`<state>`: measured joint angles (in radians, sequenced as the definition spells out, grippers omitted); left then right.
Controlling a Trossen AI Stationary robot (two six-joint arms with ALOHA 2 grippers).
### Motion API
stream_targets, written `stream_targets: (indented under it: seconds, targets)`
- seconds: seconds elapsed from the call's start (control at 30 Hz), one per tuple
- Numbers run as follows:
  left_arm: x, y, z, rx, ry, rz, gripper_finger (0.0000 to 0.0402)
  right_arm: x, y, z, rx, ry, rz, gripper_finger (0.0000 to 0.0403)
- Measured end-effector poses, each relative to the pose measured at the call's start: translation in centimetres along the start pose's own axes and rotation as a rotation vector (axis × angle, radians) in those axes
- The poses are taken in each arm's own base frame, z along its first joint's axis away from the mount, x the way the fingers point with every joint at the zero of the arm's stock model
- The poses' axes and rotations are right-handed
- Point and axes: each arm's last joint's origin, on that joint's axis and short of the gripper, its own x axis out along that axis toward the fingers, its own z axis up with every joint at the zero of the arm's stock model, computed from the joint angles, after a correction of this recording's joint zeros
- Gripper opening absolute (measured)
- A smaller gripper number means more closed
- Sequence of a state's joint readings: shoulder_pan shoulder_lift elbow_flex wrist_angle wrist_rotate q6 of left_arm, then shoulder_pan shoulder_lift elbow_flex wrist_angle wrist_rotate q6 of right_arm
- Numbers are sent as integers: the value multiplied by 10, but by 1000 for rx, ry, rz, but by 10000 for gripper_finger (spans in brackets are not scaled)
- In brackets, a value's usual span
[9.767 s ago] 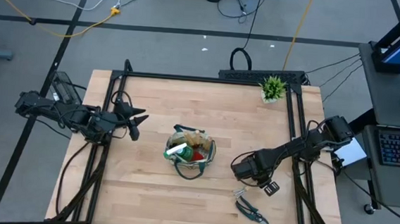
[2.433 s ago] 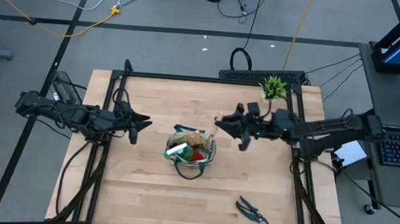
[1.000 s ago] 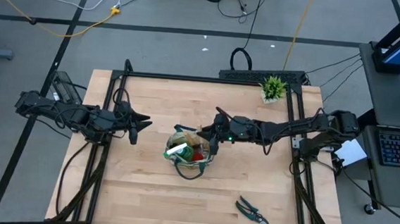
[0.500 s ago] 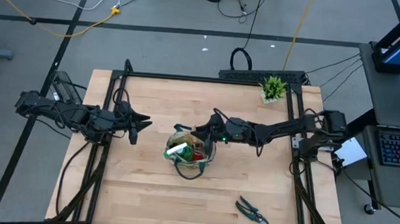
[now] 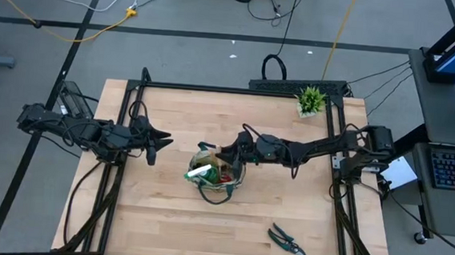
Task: Pick & Place Garden tools in Gardening bag
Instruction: Put the brown hand rake into the white gardening bag
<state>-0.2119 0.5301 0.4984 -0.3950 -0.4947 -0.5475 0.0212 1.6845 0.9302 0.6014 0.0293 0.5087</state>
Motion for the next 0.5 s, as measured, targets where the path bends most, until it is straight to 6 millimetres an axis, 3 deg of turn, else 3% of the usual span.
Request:
stream_targets:
  seconds: [0.5]
  targets:
    - [0, 1, -2, 8, 29, -11, 129, -13, 1, 2, -9, 101, -52, 87]
